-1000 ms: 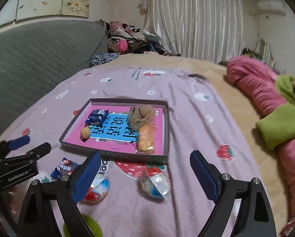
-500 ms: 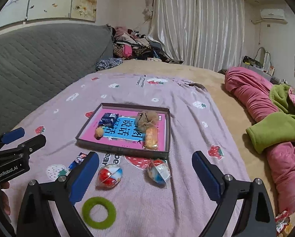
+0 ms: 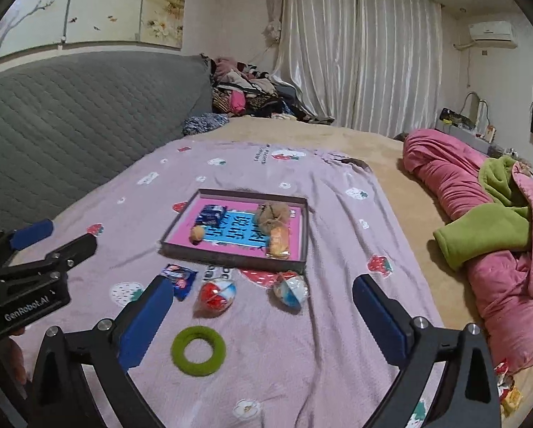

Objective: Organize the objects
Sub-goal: 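Withdraw both tools from the tray back toward the remaining objects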

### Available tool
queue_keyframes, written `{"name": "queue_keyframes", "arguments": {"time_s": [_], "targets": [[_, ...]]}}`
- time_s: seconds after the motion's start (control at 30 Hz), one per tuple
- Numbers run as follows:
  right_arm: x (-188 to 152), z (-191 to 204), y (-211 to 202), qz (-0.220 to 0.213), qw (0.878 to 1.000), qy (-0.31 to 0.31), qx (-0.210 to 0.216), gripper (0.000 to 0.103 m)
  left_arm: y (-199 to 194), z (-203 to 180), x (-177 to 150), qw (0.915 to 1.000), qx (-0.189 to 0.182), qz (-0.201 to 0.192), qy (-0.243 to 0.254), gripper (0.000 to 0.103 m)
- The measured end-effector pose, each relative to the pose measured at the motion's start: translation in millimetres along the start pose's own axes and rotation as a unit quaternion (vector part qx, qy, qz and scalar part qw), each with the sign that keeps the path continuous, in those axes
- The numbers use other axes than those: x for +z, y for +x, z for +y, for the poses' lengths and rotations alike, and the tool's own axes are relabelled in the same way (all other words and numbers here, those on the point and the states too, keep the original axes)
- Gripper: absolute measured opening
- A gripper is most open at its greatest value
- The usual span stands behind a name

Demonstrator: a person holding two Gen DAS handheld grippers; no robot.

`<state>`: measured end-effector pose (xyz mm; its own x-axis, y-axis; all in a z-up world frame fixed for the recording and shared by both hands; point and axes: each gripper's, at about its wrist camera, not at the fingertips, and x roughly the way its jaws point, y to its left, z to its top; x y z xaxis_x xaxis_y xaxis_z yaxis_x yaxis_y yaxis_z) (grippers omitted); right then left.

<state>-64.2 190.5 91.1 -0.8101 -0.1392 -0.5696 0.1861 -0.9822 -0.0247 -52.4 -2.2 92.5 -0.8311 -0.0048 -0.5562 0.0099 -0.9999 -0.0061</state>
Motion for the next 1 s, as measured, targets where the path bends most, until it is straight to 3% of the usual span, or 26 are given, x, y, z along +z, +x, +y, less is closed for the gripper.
{"name": "queue_keyframes", "arguments": {"time_s": [0.47,1.0], "targets": [[-9.9,5.3,-37.0,-0.014,1.000,-0.012,0.010,0.102,-44.7,-3.9,-8.8,0.9998,0.011,-0.016,0.009,0.080],[-35.5,0.8,-46.2,0.007,1.000,-0.018,0.000,0.102,-50.1,-10.7,-31.5,0.9997,-0.017,0.012,0.014,0.080]]}}
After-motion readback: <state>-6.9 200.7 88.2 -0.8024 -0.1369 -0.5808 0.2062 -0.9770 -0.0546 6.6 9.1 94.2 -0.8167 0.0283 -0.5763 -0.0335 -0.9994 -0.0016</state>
